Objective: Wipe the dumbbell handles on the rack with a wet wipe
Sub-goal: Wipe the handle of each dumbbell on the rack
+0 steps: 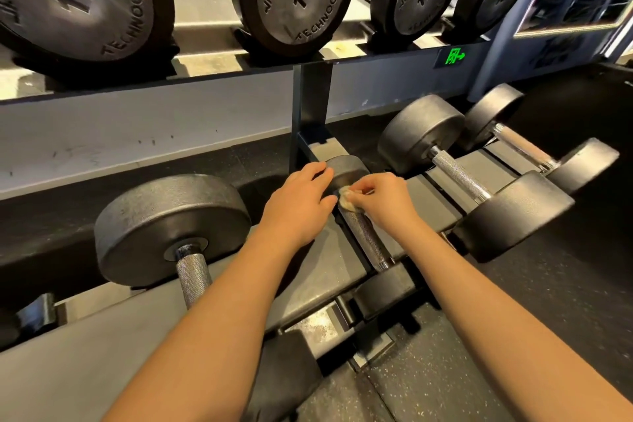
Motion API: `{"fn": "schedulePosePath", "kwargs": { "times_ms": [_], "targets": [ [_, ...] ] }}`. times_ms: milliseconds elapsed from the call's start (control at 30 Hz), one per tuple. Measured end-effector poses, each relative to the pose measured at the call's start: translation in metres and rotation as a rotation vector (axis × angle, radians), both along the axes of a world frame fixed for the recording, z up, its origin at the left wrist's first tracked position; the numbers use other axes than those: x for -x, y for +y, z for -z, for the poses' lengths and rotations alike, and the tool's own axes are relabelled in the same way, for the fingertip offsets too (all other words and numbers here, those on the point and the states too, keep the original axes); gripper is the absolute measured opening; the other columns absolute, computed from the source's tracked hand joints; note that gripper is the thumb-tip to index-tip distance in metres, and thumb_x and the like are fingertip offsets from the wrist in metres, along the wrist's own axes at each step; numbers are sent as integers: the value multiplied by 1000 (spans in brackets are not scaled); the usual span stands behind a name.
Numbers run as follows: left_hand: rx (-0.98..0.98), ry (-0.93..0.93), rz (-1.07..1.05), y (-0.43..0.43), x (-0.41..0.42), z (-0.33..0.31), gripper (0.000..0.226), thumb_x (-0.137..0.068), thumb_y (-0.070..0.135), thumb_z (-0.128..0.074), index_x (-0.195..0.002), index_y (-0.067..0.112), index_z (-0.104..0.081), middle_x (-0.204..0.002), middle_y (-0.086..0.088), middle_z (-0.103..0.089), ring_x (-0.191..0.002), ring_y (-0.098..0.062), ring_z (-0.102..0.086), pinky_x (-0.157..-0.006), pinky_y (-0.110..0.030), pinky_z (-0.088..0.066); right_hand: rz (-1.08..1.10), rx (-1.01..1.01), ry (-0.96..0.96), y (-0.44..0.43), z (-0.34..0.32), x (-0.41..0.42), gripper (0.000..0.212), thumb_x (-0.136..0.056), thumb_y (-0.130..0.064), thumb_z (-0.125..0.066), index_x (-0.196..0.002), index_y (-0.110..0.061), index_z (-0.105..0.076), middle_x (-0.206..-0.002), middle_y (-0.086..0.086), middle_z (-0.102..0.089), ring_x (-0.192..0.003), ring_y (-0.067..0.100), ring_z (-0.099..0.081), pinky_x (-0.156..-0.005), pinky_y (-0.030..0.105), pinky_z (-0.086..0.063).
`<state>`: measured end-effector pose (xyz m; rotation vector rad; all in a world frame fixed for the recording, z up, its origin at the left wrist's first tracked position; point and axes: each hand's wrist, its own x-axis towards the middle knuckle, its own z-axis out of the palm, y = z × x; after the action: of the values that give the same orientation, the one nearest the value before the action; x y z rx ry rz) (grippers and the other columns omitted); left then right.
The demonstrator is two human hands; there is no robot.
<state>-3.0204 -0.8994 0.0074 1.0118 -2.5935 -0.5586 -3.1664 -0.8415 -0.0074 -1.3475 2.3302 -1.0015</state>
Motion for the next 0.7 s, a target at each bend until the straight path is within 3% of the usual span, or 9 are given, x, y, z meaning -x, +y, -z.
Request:
{"fn": "schedulePosePath", "kwargs": {
  "times_ms": [133, 200, 400, 533, 700],
  "targets": [
    [-5, 0, -1, 1, -1, 0, 57, -99, 31, -45, -150, 27, -22, -157, 9, -17, -141, -14, -23, -109, -34, -31, 0, -87, 16, 15, 0, 2, 12, -82, -23, -73, -88, -12, -74, -76, -5, -63, -71, 6, -55, -55, 8, -36],
    [-8, 3, 3, 0, -1, -1, 56, -99, 31, -45, -150, 26, -22, -157, 9, -18, -141, -14, -23, -108, -33, -32, 5, -190, 13, 35, 0, 3, 11, -80, -24, -75, -83, -15, -73, -70, -6, -60, -65, 5, -53, -51, 10, -35],
    [-19, 36, -8, 4, 1, -2, 56, -99, 30, -46, -150, 25, -24, -156, 8, -21, -139, -14, -26, -107, -32, -33, 37, -416, 73, 63, -7, -1, 18, -78, -27, -77, -64, -24, -65, -82, 1, -69, -81, 15, -63, -73, 29, -53],
    [3, 37, -6, 5, 3, -1, 56, -98, 30, -47, -150, 26, -24, -156, 9, -20, -139, -14, -25, -106, -32, -34, 127, -247, 51, 42, -6, -7, 11, -83, -22, -72, -73, -18, -69, -79, 2, -67, -80, 19, -63, -72, 30, -52],
    [45, 17, -8, 2, 6, -1, 55, -98, 31, -46, -149, 27, -25, -156, 10, -19, -140, -13, -22, -107, -32, -33, 47, -14, 42, 18, -5, -6, 11, -86, -18, -68, -89, -10, -75, -88, 7, -70, -86, 20, -63, -75, 29, -48]
  ]
}}
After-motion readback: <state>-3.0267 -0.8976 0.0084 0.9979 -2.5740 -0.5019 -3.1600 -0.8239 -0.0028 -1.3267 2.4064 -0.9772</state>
